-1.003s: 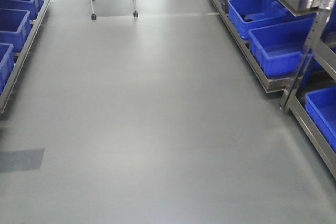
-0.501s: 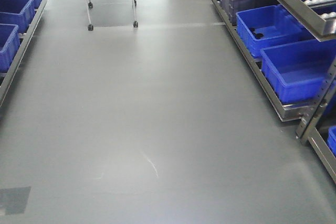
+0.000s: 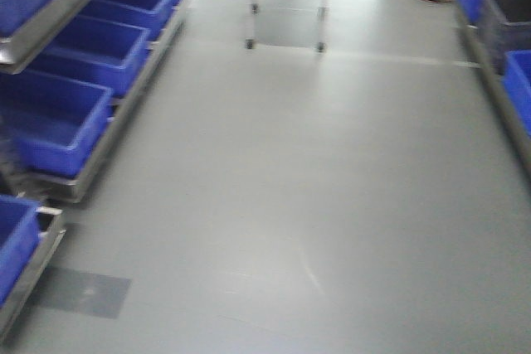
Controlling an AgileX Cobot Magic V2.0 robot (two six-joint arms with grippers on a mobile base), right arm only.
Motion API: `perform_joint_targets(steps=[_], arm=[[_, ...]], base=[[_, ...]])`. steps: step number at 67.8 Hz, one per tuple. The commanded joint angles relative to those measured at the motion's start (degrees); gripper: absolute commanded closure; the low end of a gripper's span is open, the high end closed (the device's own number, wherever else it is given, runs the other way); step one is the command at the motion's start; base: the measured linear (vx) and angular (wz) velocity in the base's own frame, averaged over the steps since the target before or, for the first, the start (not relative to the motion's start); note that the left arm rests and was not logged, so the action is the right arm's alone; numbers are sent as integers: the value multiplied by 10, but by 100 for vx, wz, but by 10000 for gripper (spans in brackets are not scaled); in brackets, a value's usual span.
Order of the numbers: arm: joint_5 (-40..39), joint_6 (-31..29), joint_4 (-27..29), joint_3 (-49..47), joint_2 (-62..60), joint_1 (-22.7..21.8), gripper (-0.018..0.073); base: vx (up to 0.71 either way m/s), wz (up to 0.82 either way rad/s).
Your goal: Pour parts from conveyor to right shelf
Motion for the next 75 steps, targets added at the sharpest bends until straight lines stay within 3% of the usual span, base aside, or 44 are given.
perform_joint_targets(steps=[1, 75], arm=[[-44, 0, 2, -16, 5, 0, 565], [-44, 0, 2, -16, 5, 0, 565]], base=[[17, 80], [19, 74]])
